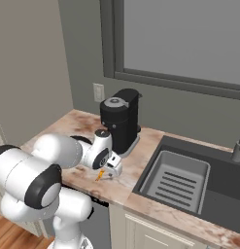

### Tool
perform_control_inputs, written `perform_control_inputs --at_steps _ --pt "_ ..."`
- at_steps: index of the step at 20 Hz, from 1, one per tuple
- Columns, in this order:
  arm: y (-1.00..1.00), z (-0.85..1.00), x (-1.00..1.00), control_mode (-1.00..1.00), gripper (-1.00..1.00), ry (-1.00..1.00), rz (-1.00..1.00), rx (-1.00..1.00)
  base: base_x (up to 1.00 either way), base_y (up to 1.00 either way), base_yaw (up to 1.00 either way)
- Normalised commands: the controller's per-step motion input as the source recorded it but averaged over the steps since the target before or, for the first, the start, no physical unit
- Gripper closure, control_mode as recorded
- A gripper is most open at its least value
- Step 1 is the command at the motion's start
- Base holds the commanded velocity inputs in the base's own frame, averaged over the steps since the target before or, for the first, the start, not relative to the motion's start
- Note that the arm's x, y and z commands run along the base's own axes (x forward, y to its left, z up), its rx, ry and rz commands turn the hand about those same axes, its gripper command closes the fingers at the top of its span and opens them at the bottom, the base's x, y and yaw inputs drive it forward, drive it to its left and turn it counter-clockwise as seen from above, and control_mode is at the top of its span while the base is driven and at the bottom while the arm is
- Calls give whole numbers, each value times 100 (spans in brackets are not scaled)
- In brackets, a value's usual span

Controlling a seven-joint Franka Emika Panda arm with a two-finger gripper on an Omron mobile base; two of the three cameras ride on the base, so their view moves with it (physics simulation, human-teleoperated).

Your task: Retrieve the pan from the cabinet, then place the raw meat into the pan to avoid contamination.

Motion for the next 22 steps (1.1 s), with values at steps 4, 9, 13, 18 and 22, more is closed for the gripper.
perform_control_inputs --at_steps 4,9,13,18,22 --pt "0 -17 -19 -100 -100 0 0 0 0 0 0" --pt "0 -19 -25 -100 -100 0 0 0 0 0 0" --pt "3 -20 -22 -100 -100 1 1 0 0 0 0" --pt "10 -25 -5 -100 -100 0 3 0 0 0 0" --pt "14 -33 4 -100 -100 1 5 0 0 0 0"
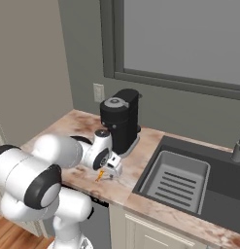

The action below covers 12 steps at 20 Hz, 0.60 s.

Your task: Retrieve the pan from the cabinet, then place the raw meat into the pan to avoid contamination.

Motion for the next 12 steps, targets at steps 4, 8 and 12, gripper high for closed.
perform_control_inputs --at_steps 4,8,12 --pt "16 -38 0 -100 -100 4 5 0 0 0 0" --pt "15 -44 0 -100 -100 7 4 0 0 0 0" --pt "8 -47 -15 -100 100 10 3 0 0 0 0"
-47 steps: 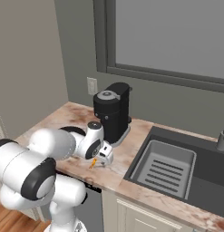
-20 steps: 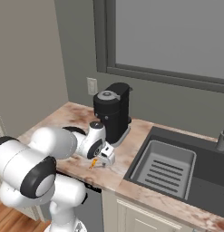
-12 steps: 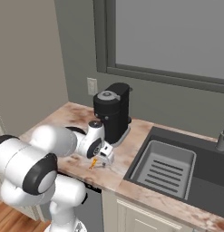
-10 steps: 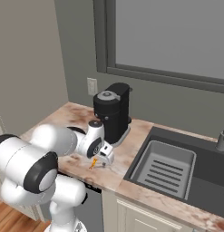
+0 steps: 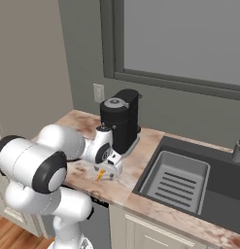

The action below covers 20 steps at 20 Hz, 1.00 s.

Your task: Retrieve the pan from the cabinet, then place the raw meat into the pan to avoid contamination.

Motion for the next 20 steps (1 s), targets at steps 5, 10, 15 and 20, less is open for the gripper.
perform_control_inputs --at_steps 5,10,15,20 --pt "4 -41 -25 -100 100 8 2 0 0 0 0" --pt "0 -35 -42 -100 100 2 1 0 0 0 0" --pt "3 -29 -39 -100 100 -1 1 0 0 0 0" --pt "3 -13 -10 -100 100 0 0 0 0 0 0"
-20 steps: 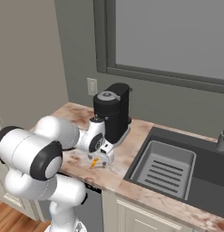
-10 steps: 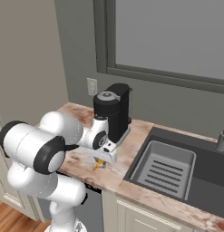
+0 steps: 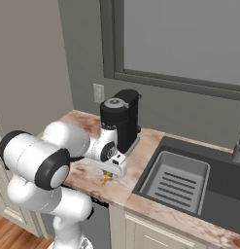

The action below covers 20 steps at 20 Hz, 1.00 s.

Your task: Retrieve the pan from the cabinet, then place the raw meat into the pan to avoid contamination.

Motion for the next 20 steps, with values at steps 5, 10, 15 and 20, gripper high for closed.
perform_control_inputs --at_steps 5,10,15,20 --pt "0 0 0 -100 100 0 0 0 0 0 0" --pt "0 0 0 -100 100 0 0 0 0 0 0" --pt "0 5 -5 -100 100 0 1 0 0 0 0" --pt "4 17 -6 -100 100 0 1 0 0 0 0"
